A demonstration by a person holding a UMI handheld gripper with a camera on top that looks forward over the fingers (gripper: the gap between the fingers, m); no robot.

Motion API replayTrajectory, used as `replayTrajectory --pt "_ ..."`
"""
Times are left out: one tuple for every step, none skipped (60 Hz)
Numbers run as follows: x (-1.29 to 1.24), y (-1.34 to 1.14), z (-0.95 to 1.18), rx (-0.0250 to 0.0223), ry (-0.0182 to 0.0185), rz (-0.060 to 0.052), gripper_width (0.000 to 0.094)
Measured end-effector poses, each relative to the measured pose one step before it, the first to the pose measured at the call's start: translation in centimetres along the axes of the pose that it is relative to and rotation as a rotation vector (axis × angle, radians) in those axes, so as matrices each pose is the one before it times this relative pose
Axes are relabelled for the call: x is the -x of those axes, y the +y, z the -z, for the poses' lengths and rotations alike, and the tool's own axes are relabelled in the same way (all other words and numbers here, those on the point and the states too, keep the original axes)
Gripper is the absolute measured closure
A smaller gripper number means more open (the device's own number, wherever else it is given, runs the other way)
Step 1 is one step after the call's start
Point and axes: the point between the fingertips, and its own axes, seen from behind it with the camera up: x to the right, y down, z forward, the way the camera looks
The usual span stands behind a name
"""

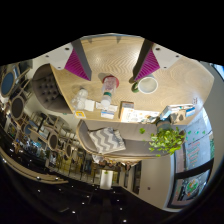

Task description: Pour water

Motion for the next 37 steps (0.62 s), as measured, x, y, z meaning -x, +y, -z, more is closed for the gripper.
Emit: replayTrajectory --pt "0.207 -0.048 0.848 -0.00132 0.00080 -0.0025 0.0079" --pt "0.243 -0.035 0.786 -0.00121 -0.00043 -0.0017 0.0080" --pt "0.231 -0.058 0.755 -0.00067 -0.00085 -0.0009 0.0079" --pt "0.245 -0.001 0.678 -0.00087 -0.00173 -0.0021 0.0082" --pt "0.223 0.038 0.622 -0.00013 -0.00175 -0.0034 0.0082" --pt "0.234 0.052 0.592 0.00043 -0.00159 -0.0027 0.0081" --pt "0.235 0.024 0.554 -0.00018 -0.00193 -0.0017 0.0082" --pt "0.285 -0.027 0.688 -0.00038 -0.00109 -0.0009 0.0082" --pt "0.188 0.056 0.456 -0.00068 -0.00126 -0.0022 0.0081" --pt "0.189 0.015 0.426 -0.00124 -0.00123 -0.0033 0.0081" --pt "0.181 0.021 0.366 -0.00251 -0.00157 -0.0033 0.0079" --pt "0.172 -0.009 0.332 -0.00288 -0.00103 -0.0024 0.0081" --pt "0.118 -0.051 0.475 -0.00095 -0.00064 -0.0013 0.0082" --pt "0.110 0.069 0.291 0.00004 0.00043 -0.0024 0.0082" --pt "0.089 0.041 0.296 0.00092 0.00068 -0.0034 0.0082" --pt "0.082 0.060 0.260 0.00030 -0.00046 -0.0031 0.0083" --pt "0.086 0.023 0.231 -0.00003 -0.00090 -0.0026 0.0082" --pt "0.183 0.009 0.171 -0.00014 -0.00090 -0.0025 0.0083" --pt "0.057 0.044 0.189 0.00099 -0.00019 -0.0024 0.0083" --pt "0.031 0.069 0.180 0.00214 0.00119 -0.0037 0.0084" --pt "0.017 0.085 0.154 0.00303 0.00085 -0.0050 0.0085" --pt "0.016 0.070 0.116 0.00315 0.00074 -0.0050 0.0083" --pt "0.022 0.081 0.121 0.00236 0.00085 -0.0038 0.0082" --pt "-0.004 0.040 0.103 0.00130 0.00218 -0.0022 0.0082" --pt "-0.020 0.014 0.125 -0.00093 0.00245 -0.0012 0.0081" --pt "-0.011 -0.025 0.116 -0.00402 0.00161 -0.0002 0.0081" --pt "0.027 -0.053 0.110 -0.00572 0.00120 0.0010 0.0081" --pt "0.031 -0.047 0.054 -0.00487 0.00071 0.0020 0.0078" --pt "0.037 0.037 0.053 -0.00158 0.00060 0.0026 0.0080" --pt "0.020 0.099 0.049 0.00166 0.00103 0.0028 0.0081" --pt "-0.005 0.039 0.054 0.00174 0.00140 0.0020 0.0082" --pt "-0.010 -0.010 0.002 0.00062 0.00193 0.0005 0.0081" --pt "-0.010 -0.038 0.027 -0.00041 0.00237 -0.0013 0.0081" --pt "-0.032 -0.066 -0.009 -0.00143 0.00324 -0.0020 0.0080" --pt "-0.049 -0.102 0.009 -0.00148 0.00356 -0.0022 0.0082" --pt "0.003 -0.108 0.036 -0.00090 0.00238 -0.0019 0.0080" --pt "0.018 -0.120 0.011 -0.00158 0.00078 -0.0011 0.0081"
